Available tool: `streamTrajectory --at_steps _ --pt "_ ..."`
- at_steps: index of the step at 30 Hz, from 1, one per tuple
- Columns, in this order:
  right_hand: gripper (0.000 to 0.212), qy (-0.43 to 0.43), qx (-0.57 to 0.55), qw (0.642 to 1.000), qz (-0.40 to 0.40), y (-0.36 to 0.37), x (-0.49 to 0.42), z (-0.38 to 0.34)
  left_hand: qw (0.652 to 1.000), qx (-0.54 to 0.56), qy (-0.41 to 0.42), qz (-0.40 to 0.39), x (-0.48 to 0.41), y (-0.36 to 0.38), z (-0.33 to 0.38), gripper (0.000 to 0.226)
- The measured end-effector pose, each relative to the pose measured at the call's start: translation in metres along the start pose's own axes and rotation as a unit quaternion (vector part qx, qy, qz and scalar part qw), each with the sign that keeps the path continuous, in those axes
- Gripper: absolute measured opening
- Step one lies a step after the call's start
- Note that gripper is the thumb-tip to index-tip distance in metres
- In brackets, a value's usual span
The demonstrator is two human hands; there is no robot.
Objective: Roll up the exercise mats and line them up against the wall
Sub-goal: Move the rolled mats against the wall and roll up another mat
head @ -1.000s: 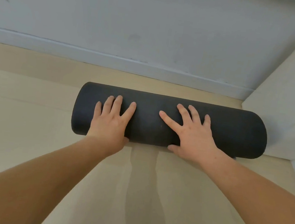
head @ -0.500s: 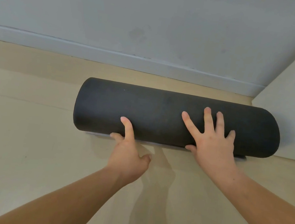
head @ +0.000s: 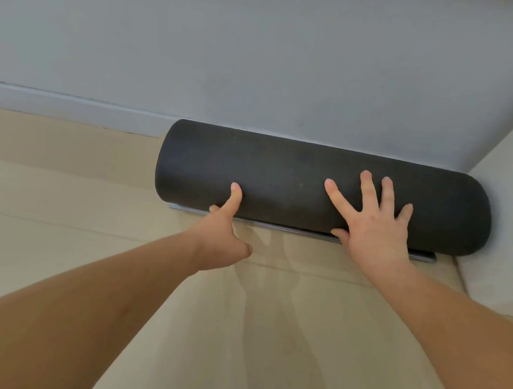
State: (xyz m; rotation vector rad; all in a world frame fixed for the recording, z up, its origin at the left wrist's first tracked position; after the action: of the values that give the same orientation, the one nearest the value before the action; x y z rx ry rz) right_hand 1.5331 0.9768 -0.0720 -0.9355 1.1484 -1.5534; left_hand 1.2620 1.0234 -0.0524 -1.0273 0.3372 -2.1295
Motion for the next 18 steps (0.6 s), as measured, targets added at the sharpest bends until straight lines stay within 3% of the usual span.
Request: streamTrajectory --at_steps 10,18 --pt "0.098 0.006 -0.037 0.999 -0.035 -0.001 -0.047 0.017 0.998 -0.051 -0.036 0.0 -0.032 -0.032 0.039 0.105" --pt "0.105 0.041 -0.079 0.991 -0.099 -0.028 -0.041 0.006 0.997 -0.042 -0.018 0.07 0.023 -0.026 -0.016 0.095"
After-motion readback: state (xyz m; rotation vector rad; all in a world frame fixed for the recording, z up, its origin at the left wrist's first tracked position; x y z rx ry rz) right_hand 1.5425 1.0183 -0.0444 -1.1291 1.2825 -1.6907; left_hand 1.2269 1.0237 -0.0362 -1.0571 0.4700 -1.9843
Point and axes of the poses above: each hand's wrist, its own x-axis away from the middle knuckle, its own y-axis out of the palm, z = x × y, the point moved 1 cm from there along -x, towards the middle knuckle, and after that the axes turned 6 degrees about -z, right-handed, at the moved point
